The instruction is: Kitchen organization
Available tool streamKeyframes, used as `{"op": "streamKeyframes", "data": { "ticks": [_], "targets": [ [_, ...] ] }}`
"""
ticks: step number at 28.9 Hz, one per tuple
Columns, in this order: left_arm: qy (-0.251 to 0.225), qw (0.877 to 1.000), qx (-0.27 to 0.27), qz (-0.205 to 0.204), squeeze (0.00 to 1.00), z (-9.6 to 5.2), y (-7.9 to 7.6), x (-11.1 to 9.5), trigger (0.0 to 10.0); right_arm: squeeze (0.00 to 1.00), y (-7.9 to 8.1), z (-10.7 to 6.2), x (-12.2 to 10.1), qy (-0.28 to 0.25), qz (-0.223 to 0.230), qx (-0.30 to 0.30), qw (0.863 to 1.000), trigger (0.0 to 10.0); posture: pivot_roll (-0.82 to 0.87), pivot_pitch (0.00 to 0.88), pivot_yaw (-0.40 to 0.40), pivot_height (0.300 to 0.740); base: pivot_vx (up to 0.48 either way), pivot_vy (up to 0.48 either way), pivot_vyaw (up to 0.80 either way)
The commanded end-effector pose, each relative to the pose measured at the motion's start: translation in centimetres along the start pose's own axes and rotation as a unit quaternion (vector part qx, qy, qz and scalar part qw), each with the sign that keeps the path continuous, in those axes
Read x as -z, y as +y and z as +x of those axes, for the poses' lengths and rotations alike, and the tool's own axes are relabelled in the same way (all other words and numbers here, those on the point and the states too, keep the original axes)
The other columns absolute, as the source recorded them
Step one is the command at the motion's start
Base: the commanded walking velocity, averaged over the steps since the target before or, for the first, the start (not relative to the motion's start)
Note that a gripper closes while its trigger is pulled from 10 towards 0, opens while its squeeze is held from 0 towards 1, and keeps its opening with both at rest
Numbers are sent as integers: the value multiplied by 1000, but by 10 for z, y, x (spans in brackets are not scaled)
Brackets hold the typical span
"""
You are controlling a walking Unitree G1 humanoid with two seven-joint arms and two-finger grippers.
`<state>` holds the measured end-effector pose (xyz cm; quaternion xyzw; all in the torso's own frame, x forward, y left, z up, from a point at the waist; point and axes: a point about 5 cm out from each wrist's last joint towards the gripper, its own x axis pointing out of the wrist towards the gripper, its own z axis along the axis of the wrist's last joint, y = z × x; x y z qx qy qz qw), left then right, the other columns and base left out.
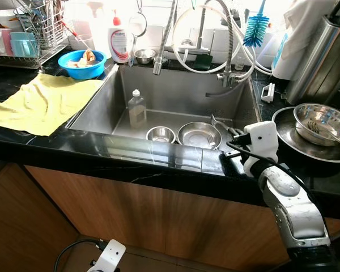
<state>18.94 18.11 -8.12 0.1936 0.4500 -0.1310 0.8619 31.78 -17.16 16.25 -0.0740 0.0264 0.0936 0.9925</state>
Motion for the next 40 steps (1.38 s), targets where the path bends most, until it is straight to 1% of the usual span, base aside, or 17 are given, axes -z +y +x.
{"op": "streamKeyframes", "data": {
  "ticks": [1,3,7,9,10,11,12,25,27,28,30,32,35,37,40],
  "targets": [
    [5,1000,3,12,0,0,0,2,10000,0,-5,3,-5,-14,5,15,1000,10000,-142,6,-32,740,0,0,0],
    [5,1000,4,13,0,0,0,2,10000,0,-4,5,-3,-9,1,12,1000,10000,-142,8,-31,740,0,0,0],
    [6,1000,3,12,0,0,0,3,10000,0,-7,10,5,6,8,38,999,10000,-129,0,-33,740,0,0,0],
    [6,1000,3,12,0,-1,0,3,10000,0,-7,10,6,8,8,41,999,10000,-129,0,-33,740,0,0,0],
    [6,1000,3,12,0,-1,0,3,10000,557,-8,10,7,7,16,50,999,10000,-128,0,-32,740,0,0,0],
    [6,1000,3,11,0,-1,0,3,10000,910,-8,10,7,5,18,52,998,10000,-127,0,-32,740,0,0,0],
    [6,1000,3,11,0,-1,0,3,10000,1000,-8,11,7,4,19,54,998,10000,-127,0,-32,740,0,0,0],
    [6,1000,2,9,0,0,-1,3,10000,1000,-12,10,5,-6,18,73,997,10000,-120,0,-40,740,0,0,0],
    [6,1000,2,9,0,0,-1,3,10000,1000,-13,10,3,-11,9,78,997,10000,-120,0,-40,740,0,0,0],
    [6,1000,2,9,0,0,-1,3,10000,0,-15,10,-4,-22,-7,86,996,10000,-120,0,-40,740,0,0,0],
    [6,1000,2,10,0,0,-1,3,10000,0,-16,9,-9,-33,-15,92,995,10000,-120,0,-40,740,0,0,0],
    [6,1000,3,9,0,0,-2,3,10000,0,-23,5,-22,-61,-24,117,991,10000,-122,0,-40,740,0,0,0],
    [6,1000,3,9,0,0,-2,3,10000,0,-32,-3,-37,-93,-35,151,984,10000,-122,0,-43,740,0,0,0],
    [6,1000,3,10,0,0,-2,3,10000,0,-36,-7,-43,-107,-32,168,980,10000,-122,0,-43,740,0,0,0],
    [6,1000,3,10,0,0,-2,3,10000,0,-36,-8,-43,-109,-33,170,979,10000,-122,0,-43,740,0,0,0]
  ]
}}
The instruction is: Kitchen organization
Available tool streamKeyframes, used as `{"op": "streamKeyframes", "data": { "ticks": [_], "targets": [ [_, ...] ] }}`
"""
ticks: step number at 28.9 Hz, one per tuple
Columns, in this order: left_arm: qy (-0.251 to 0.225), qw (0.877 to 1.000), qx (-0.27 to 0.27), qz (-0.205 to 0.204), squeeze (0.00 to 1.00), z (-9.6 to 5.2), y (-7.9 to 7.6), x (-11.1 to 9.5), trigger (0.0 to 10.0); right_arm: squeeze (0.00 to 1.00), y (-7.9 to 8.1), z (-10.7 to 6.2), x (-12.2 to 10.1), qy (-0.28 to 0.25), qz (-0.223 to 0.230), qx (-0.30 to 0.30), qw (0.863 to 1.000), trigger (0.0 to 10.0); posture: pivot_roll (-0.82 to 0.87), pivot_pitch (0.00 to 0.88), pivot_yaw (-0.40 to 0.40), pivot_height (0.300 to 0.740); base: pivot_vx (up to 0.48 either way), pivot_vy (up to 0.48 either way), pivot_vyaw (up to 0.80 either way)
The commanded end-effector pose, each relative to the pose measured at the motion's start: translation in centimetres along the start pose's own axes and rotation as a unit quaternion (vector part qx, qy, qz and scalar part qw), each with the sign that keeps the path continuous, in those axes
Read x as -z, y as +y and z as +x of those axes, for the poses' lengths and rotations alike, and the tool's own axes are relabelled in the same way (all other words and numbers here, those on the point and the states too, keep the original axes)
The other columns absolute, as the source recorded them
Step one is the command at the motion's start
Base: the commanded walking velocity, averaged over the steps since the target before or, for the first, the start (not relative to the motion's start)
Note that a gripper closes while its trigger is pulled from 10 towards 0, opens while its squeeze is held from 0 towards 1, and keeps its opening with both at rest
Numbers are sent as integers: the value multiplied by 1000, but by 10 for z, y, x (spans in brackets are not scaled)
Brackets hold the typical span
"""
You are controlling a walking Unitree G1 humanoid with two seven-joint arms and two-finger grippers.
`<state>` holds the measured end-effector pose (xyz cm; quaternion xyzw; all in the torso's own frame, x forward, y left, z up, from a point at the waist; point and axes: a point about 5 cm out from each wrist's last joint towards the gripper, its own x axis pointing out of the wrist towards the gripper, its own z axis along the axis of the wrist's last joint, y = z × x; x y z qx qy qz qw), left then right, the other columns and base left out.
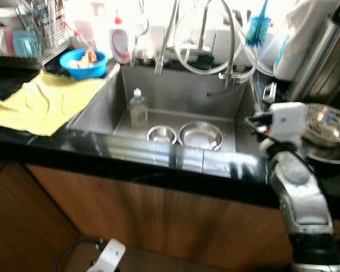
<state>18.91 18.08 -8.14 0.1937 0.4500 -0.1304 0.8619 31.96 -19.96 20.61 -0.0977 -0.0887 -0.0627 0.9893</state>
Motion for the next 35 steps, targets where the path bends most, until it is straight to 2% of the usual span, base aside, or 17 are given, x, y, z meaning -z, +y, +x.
{"op": "streamKeyframes", "data": {
  "ticks": [1,12,13,14,15,17,18,20,21,26,30,31,32,33,35],
  "targets": [
    [5,1000,4,10,0,0,-2,3,10000,0,-3,0,-4,-8,-2,7,1000,10000,-122,0,-43,740,0,0,0],
    [5,1000,4,10,0,0,-2,3,10000,0,-3,-2,-6,-7,-2,11,1000,10000,-122,0,-43,740,0,0,0],
    [6,1000,6,13,0,0,-2,3,10000,0,-20,-11,-14,-25,-23,58,998,10000,-144,0,-38,740,0,0,0],
    [6,1000,6,13,0,0,-2,3,10000,0,-24,-14,-17,-30,-30,72,997,10000,-144,0,-38,740,0,0,0],
    [6,1000,7,15,0,0,-2,3,10000,1000,-38,-25,-15,-28,-27,117,992,10000,-150,0,-31,740,0,0,0],
    [6,1000,8,18,0,0,-2,3,10000,1000,-57,-39,-7,-13,-25,178,984,10000,-155,0,-30,740,0,0,0],
    [6,1000,8,18,0,0,-2,3,10000,502,-59,-40,-5,-9,-24,185,982,10000,-151,0,-33,740,0,0,0],
    [6,1000,8,18,0,0,-2,3,10000,502,-58,-39,-5,-7,-24,181,983,10000,-151,0,-33,740,0,0,0],
    [6,1000,8,17,0,0,-2,3,10000,0,-53,-36,-7,-14,-19,171,985,10000,-149,0,-34,740,0,0,0],
    [5,1000,6,15,0,0,-2,2,10000,0,-51,-36,-11,-25,-21,172,984,10000,-144,0,-38,740,0,0,0],
    [5,1000,6,14,0,0,-1,2,10000,0,-60,-43,-7,-14,-23,199,980,10000,-150,0,-34,740,0,0,0],
    [5,1000,6,14,0,0,-1,2,10000,686,-64,-47,-4,-5,-18,211,977,10000,-152,0,-33,740,0,0,0],
    [5,1000,6,14,0,0,-1,2,10000,686,-66,-49,-2,1,-14,218,976,10000,-153,0,-33,740,0,0,0],
    [5,1000,6,15,0,0,0,2,10000,1000,-67,-51,-1,5,-12,223,975,10000,-152,0,-32,740,0,0,0],
    [5,1000,6,15,0,0,0,2,10000,1000,-69,-51,2,11,-3,229,973,10000,-150,0,-33,740,0,0,0]
  ]
}}
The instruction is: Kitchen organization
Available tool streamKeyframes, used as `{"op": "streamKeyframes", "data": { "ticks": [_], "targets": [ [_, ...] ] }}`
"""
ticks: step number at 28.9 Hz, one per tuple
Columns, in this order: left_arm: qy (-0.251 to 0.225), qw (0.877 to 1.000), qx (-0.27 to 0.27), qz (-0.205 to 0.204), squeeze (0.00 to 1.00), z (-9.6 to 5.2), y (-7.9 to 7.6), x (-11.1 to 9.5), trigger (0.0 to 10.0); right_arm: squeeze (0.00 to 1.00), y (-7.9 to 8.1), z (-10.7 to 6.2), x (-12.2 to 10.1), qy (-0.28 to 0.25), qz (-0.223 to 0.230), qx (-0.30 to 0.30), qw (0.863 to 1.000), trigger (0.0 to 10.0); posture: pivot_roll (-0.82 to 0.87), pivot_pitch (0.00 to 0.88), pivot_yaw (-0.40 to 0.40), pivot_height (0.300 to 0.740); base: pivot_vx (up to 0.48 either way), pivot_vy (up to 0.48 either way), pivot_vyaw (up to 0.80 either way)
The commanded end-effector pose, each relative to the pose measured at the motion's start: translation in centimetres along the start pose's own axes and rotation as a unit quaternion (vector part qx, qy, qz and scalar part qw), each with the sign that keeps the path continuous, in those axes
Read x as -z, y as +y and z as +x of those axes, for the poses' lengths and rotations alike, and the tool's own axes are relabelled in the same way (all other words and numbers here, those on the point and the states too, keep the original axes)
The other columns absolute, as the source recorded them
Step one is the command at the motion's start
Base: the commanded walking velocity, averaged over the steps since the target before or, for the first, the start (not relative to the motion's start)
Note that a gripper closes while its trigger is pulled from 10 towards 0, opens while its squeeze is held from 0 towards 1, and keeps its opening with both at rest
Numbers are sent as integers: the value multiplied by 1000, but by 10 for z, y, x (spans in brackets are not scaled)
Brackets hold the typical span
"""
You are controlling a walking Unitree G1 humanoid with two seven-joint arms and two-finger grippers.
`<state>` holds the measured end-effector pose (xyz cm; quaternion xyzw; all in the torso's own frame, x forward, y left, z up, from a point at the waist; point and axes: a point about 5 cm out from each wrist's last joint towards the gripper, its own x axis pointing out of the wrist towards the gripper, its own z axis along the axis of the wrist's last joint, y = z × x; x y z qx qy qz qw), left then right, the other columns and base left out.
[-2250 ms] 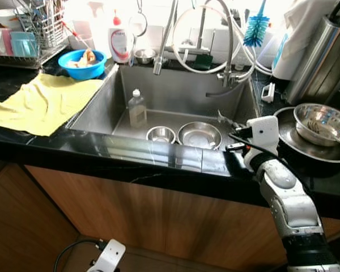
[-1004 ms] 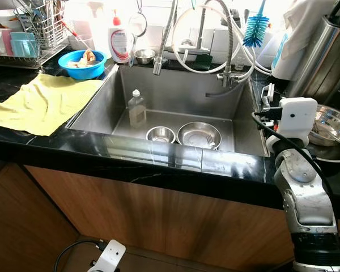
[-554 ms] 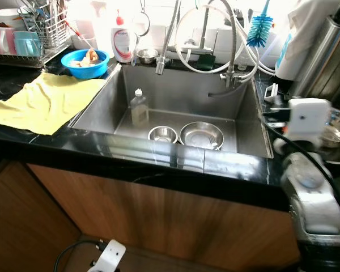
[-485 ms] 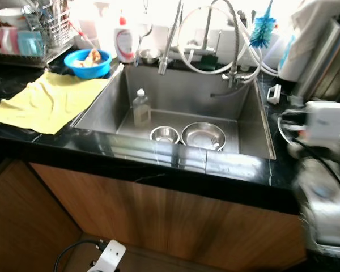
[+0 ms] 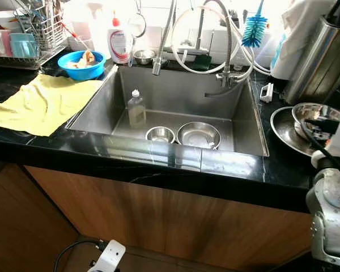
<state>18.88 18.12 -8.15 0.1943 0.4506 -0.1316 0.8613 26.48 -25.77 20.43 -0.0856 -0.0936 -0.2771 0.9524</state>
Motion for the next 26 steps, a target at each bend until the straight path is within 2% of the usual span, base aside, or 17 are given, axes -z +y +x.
{"op": "streamKeyframes", "data": {
  "ticks": [1,6,7,17,22,26],
  "targets": [
    [4,1000,5,14,0,0,0,1,10000,1000,-7,0,2,14,19,19,1000,10000,-148,0,-33,740,0,0,0],
    [4,1000,4,13,0,0,0,1,10000,1000,-10,0,8,31,15,31,999,10000,-144,0,-34,740,0,0,0],
    [4,1000,4,13,0,0,0,1,10000,0,-12,-1,11,42,18,41,998,10000,-144,0,-34,740,0,0,0],
    [4,1000,4,13,0,0,0,1,10000,0,-13,-4,20,73,42,57,995,10000,-145,0,-33,740,0,0,0],
    [3,1000,4,13,0,0,0,1,10000,0,-15,-4,24,89,36,71,993,10000,-144,0,-34,740,0,0,0],
    [3,1000,4,12,0,0,0,1,10000,0,-16,-3,26,102,52,81,990,10000,-144,0,-34,740,0,0,0]
  ]
}}
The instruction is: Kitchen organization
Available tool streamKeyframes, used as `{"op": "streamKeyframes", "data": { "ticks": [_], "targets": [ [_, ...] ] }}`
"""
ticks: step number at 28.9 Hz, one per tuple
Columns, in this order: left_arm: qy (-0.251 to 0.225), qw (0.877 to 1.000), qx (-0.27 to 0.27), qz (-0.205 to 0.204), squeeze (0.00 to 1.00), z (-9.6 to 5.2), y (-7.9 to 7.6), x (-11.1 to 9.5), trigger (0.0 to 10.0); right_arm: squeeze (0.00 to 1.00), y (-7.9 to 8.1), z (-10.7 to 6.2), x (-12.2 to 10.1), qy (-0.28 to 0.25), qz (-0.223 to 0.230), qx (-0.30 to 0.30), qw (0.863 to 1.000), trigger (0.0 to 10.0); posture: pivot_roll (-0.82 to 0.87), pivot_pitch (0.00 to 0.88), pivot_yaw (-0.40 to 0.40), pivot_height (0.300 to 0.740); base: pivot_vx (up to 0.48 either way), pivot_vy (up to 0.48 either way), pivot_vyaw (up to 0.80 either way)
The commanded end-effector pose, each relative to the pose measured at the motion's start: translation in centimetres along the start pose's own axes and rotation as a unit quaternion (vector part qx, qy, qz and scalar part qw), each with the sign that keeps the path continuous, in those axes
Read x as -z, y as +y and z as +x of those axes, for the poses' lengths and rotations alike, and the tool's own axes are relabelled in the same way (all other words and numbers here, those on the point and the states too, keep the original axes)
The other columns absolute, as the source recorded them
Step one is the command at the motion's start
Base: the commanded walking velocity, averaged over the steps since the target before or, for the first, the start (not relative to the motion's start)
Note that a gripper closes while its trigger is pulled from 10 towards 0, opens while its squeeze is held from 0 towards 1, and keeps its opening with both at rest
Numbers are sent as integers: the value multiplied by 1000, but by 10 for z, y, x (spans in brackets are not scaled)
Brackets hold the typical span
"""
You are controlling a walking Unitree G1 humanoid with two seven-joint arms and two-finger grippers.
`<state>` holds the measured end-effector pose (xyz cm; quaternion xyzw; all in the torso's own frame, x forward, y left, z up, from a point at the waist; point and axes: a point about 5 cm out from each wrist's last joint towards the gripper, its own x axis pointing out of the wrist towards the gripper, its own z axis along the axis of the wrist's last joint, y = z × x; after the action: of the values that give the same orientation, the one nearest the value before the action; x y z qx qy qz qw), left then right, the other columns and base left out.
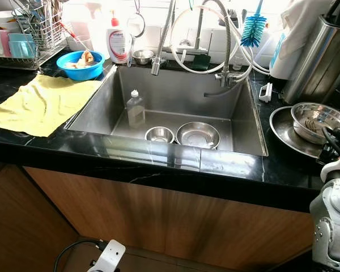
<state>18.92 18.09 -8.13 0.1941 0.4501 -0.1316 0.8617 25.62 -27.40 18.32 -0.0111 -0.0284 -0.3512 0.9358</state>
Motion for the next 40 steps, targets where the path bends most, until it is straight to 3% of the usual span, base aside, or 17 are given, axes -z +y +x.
{"op": "streamKeyframes", "data": {
  "ticks": [1,9,10,12,13,40],
  "targets": [
    [4,1000,4,12,0,0,0,1,10000,0,0,1,3,15,6,4,1000,10000,-144,0,-34,740,0,0,0],
    [4,1000,4,12,0,0,0,1,10000,0,1,1,4,24,14,4,1000,10000,-143,0,-35,740,0,0,0],
    [4,1000,4,12,0,0,0,1,10000,0,1,1,4,24,14,4,1000,2275,-143,0,-35,740,0,0,0],
    [4,1000,4,12,0,0,0,1,10000,0,1,2,4,24,13,3,1000,2275,-143,0,-35,740,0,0,0],
    [4,1000,4,12,0,0,0,1,10000,0,2,2,4,24,13,0,1000,0,-142,0,-36,740,0,0,0],
    [4,1000,3,13,0,0,0,1,10000,0,5,3,3,24,20,-5,1000,0,-140,0,-37,740,0,0,0]
  ]
}}
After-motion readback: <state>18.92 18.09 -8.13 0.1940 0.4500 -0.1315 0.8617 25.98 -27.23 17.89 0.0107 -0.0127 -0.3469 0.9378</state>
